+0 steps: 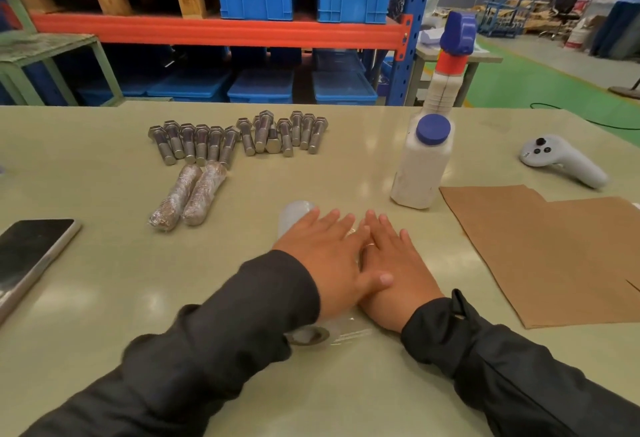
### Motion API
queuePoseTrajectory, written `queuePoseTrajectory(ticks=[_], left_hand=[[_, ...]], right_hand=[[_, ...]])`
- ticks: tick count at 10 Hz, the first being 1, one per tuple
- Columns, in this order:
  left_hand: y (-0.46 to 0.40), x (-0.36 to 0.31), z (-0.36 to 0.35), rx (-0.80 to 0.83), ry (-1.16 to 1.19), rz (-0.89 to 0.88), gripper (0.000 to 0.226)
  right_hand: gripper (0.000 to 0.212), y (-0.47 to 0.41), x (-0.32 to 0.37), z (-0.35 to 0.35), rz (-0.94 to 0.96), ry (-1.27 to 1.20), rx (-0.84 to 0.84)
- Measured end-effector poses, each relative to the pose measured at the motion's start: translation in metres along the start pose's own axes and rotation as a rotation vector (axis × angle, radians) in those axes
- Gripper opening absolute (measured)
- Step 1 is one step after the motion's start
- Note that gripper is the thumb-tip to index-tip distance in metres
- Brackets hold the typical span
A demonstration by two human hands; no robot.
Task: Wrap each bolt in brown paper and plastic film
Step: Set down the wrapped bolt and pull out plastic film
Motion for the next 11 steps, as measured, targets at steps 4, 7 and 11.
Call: queuePoseTrajectory(ticks=[4,7,11], left_hand=[[0.084,0.119,0.0,0.001,0.272,0.423,0.05],[0.09,0.141,0.005,-0.289,0.287,0.588,0.061],[0.094,0.152,0.001,-0.412,0.635,0.494,0.042]], right_hand=[[0.079,-0.001,0.005,-0.009,-0.008,0.095,0.069],[0.079,-0.001,0.004,-0.009,-0.019,0.097,0.061],[0.083,0.0,-0.006,-0.003,-0.071,0.116,0.04]])
Point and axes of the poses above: each hand's wrist, its own y-axis away from the middle knuckle, its own z-axis out of the back of the hand, x = y × z, the point moved 10 cm from there along -y, towards the middle knuckle, and after that the axes turned 3 degrees about -y, right-handed, at the moved point
